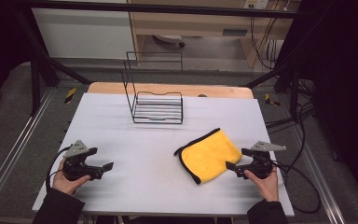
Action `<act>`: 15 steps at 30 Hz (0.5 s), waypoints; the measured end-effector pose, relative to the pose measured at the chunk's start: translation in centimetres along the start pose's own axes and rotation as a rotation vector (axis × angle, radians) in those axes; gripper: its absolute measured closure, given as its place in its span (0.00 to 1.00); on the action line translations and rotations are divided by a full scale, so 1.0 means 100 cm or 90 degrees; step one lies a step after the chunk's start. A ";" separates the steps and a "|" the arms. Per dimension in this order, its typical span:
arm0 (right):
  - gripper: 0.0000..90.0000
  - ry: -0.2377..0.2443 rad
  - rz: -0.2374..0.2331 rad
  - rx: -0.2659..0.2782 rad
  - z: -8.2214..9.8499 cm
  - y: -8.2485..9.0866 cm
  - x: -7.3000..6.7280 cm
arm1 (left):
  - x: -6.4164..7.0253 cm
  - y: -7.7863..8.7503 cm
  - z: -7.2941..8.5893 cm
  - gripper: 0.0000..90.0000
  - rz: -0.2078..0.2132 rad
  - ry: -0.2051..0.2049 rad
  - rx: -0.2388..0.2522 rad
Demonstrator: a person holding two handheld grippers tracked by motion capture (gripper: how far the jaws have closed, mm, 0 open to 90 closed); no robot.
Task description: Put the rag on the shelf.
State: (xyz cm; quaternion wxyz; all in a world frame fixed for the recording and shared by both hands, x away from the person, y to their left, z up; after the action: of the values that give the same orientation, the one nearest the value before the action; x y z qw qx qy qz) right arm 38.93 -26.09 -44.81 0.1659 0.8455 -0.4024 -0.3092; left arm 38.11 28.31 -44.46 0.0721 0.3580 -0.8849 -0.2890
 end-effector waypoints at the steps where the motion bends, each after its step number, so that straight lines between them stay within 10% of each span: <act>1: 0.01 -0.001 0.000 0.001 0.000 0.000 0.000 | 0.000 0.000 0.000 0.06 0.000 0.000 0.000; 15: 0.01 0.015 0.003 -0.005 -0.002 -0.002 -0.011 | 0.001 0.000 0.002 0.06 -0.003 -0.002 -0.001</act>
State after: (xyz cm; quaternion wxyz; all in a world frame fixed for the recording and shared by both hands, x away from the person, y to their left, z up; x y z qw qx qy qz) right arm 38.66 -25.11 -44.39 0.1747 0.8476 -0.4009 -0.3005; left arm 38.00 28.36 -44.59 0.0705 0.3598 -0.8839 -0.2903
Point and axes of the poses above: each handheld gripper's, and its own axes: y roughly backward along the jaws, z roughly out of its underside, x roughly to its right, the point moved 3 cm from there along -y, roughly forward along the jaws, and after that the axes turned 12 degrees about -y, right-handed, at the moved point
